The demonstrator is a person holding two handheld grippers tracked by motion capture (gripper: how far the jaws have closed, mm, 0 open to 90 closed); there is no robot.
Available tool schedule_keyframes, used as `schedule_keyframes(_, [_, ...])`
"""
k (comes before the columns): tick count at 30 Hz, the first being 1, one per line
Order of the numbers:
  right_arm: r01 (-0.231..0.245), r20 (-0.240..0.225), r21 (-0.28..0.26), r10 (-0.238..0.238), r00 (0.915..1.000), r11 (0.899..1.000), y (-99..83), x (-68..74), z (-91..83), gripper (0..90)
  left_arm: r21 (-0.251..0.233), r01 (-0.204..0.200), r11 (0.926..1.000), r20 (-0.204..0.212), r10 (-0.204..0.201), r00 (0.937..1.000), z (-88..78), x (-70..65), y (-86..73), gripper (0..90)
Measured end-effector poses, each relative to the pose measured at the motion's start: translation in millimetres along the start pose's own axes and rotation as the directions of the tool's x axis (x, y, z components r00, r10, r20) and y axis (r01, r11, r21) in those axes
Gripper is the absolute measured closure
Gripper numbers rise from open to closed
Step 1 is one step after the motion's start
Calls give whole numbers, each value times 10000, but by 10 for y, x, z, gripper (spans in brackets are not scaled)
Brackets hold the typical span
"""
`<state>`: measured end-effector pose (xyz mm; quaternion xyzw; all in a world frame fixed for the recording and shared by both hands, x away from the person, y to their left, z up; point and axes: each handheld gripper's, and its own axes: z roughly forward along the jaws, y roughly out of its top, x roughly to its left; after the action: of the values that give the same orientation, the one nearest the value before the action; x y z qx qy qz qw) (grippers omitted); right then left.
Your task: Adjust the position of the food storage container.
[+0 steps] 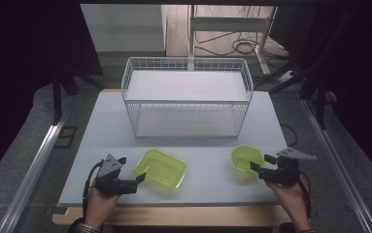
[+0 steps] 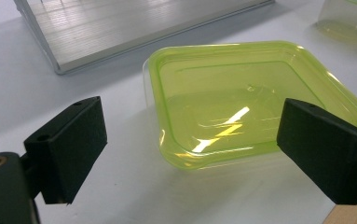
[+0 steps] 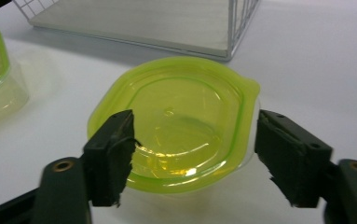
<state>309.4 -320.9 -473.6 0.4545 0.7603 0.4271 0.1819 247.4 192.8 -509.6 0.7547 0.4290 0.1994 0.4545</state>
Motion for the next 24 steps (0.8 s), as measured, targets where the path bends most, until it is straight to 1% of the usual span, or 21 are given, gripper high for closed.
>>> schedule_keyframes(1, [136,-72,22,-135,9999,9999,11,10,-3,359,8,-10,10000,-18,10,10000,2,-1,0,84])
schedule_keyframes(2, [136,-72,22,-135,9999,9999,11,10,-3,359,22,-20,10000,-27,20,10000,3,-3,-1,84])
schedule_keyframes(4, [399,-154,9,-399,9991,9992,30,39,-10,403,66,-54,10000,-49,54,10000,7,-6,-1,85])
schedule_keyframes(5, [509,-197,39,-508,9985,9987,40,55,-14,441,81,-78,9999,-63,79,9999,9,-8,-1,85])
schedule_keyframes(6, [718,-376,36,-717,9967,9974,62,86,-11,490,100,-85,9999,-80,85,9999,12,-11,-2,85])
schedule_keyframes(7, [718,-376,36,-717,9967,9974,62,86,-11,490,106,-89,9999,-85,89,9999,13,-12,-2,85])
schedule_keyframes(8, [814,-415,70,-811,9958,9967,69,96,-7,519,111,-91,9999,-78,92,9999,14,-12,-3,85])
schedule_keyframes(9, [946,-496,133,-939,9944,9954,76,110,1,546,116,-96,9999,-77,97,9999,14,-11,-3,85])
schedule_keyframes(10, [1208,-545,234,-1194,9914,9924,91,141,21,610,124,-108,9999,-78,109,9999,16,-11,-3,85])
schedule_keyframes(11, [1208,-545,234,-1194,9914,9924,91,141,21,610,124,-108,9999,-78,109,9999,16,-11,-3,85])
schedule_keyframes(13, [1480,-735,392,-1449,9867,9882,111,177,43,666,138,-109,9998,-75,110,9999,20,-12,-5,84])
schedule_keyframes(14, [1752,-858,484,-1707,9816,9833,133,215,64,742,143,-122,9998,-83,123,9999,22,-14,-5,85])
schedule_keyframes(15, [1876,-912,486,-1827,9789,9810,143,235,71,768,146,-138,9998,-90,140,9999,23,-15,-4,85])
schedule_keyframes(16, [1876,-912,486,-1827,9789,9810,143,235,71,768,143,-153,9998,-97,154,9998,24,-16,-5,85])
schedule_keyframes(17, [2010,-1049,484,-1952,9751,9784,162,268,89,834,148,-163,9998,-100,164,9998,24,-16,-5,84])
schedule_keyframes(18, [2010,-1049,484,-1952,9751,9784,162,268,89,834,150,-166,9998,-104,167,9998,25,-16,-5,84])
schedule_keyframes(19, [2052,-1099,477,-1990,9738,9776,172,284,99,855,150,-163,9998,-111,165,9998,26,-16,-5,85])
schedule_keyframes(20, [2170,-1194,440,-2105,9703,9752,192,310,120,886,146,-158,9998,-116,160,9998,26,-16,-5,85])
schedule_keyframes(24, [2242,-1327,452,-2166,9672,9735,220,351,166,889,158,-185,9997,-133,187,9997,28,-18,-5,85])
